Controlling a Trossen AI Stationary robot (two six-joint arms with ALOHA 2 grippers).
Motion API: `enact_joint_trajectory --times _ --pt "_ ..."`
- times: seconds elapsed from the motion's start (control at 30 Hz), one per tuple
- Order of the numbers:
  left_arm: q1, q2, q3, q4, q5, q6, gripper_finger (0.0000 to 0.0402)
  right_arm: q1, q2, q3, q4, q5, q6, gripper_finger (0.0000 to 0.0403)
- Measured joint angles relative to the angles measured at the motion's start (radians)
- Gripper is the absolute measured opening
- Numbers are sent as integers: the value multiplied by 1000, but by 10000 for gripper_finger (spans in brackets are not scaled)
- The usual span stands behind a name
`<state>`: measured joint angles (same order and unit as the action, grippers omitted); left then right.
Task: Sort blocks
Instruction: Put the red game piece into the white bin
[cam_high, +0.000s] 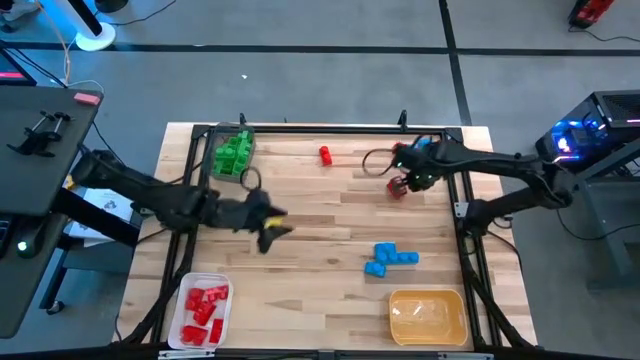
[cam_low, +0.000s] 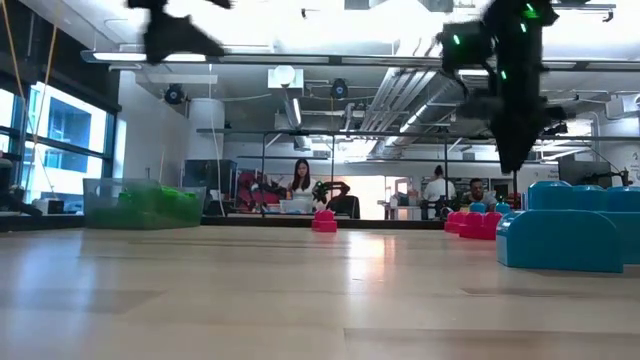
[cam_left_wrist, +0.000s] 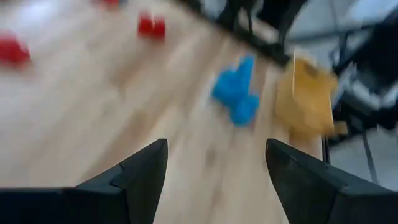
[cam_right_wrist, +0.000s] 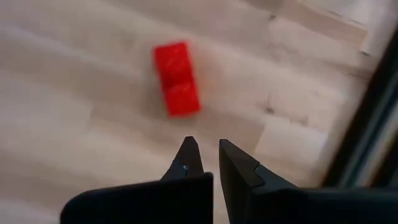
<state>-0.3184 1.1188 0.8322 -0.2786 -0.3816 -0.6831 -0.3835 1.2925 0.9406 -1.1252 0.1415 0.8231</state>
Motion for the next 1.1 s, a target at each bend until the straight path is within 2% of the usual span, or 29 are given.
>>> enact_joint_trajectory --times 0.1,0.23,0.37,0.5,0.67,0.83,1.0,1.1 --pt "104 45 0 172 -6 87 257 -97 -46 -108 106 15 -45 0" --pt "235 129 0 368 -3 109 257 -172 -44 -210 275 22 -101 0" --pt "345 211 0 486 108 99 257 -194 -1 -276 434 5 -120 0" --pt "407 253 0 472 207 75 257 -199 54 -295 460 43 -150 0" --pt "438 264 0 457 224 137 257 -175 101 -295 544 43 -140 0" --pt "453 241 0 430 326 229 257 -112 152 -295 571 49 -27 0" --pt "455 236 0 295 337 324 257 -4 179 -292 600 70 160 0" --pt "444 239 0 209 337 404 257 77 181 -266 617 22 287 0"
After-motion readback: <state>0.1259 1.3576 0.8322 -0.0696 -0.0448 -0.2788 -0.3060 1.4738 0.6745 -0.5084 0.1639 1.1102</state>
